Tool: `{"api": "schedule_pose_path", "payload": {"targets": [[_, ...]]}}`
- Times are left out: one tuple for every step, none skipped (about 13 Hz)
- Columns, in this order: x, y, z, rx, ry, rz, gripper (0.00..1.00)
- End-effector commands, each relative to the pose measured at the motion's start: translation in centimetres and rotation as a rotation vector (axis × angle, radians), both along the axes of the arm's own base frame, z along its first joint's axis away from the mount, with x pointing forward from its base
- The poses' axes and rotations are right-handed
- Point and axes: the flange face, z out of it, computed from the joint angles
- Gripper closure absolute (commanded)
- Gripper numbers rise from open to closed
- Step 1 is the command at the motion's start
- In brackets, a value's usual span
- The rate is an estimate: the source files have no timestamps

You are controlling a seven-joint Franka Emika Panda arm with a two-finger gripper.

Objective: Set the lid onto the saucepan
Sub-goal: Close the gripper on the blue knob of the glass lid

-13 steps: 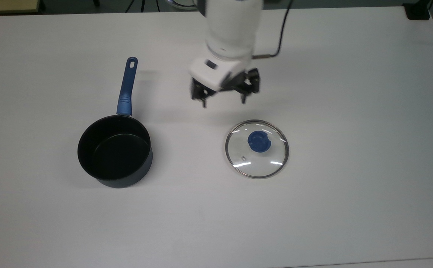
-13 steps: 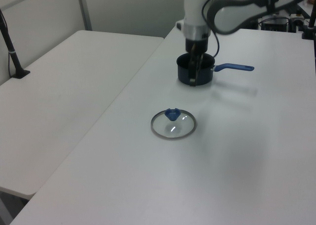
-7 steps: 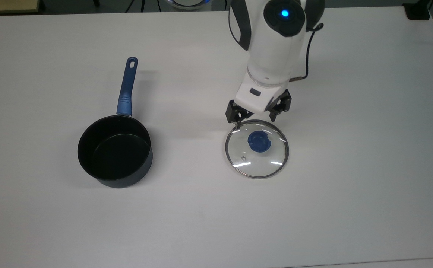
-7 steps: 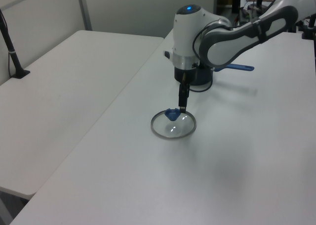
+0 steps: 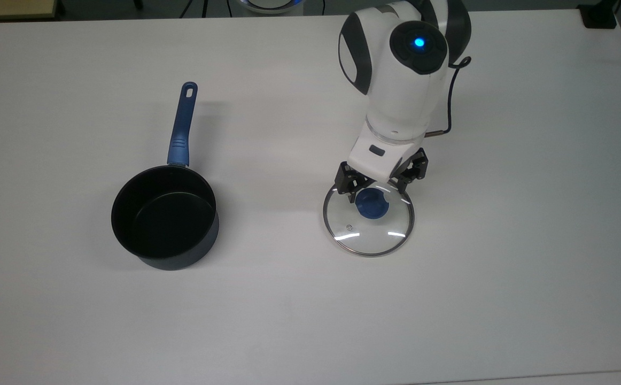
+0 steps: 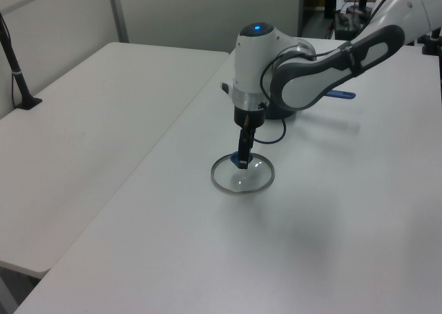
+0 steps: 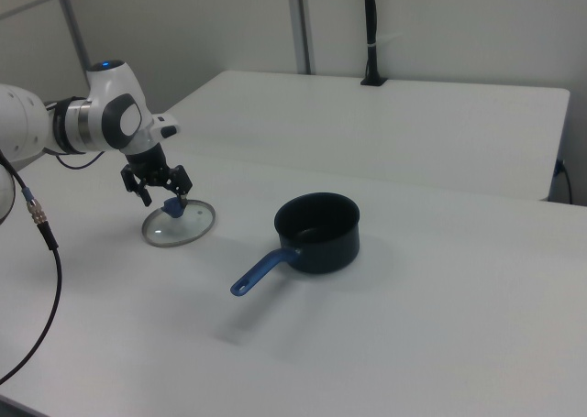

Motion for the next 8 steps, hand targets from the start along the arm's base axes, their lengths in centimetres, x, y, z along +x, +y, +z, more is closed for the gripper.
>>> {"api": "schedule_pose_path", "payload": {"targets": [[1.17,0.37,-0.87,-0.018,-0.028,-0.022,0.03],[1.4,-0.08,-0.88,-0.022,-0.034,-0.029,0.04],[1.54,-0.02,-0.87,-0.016,-0.05,-0.026,0.05],[1.64,-0.2,-1.39,-0.02,-0.047,-0.028,0.05],[1.7,-0.37,-1.38,-0.022,-0.047,-0.03,0.05],[1.68,-0.26,-1.48,-0.022,-0.048,-0.028,0.05],[1.68,-0.26,-1.48,-0.024,-0.048,-0.026,0.09],[1.64,-0.16,-1.48,-0.024,-0.048,-0.025,0.15]]}}
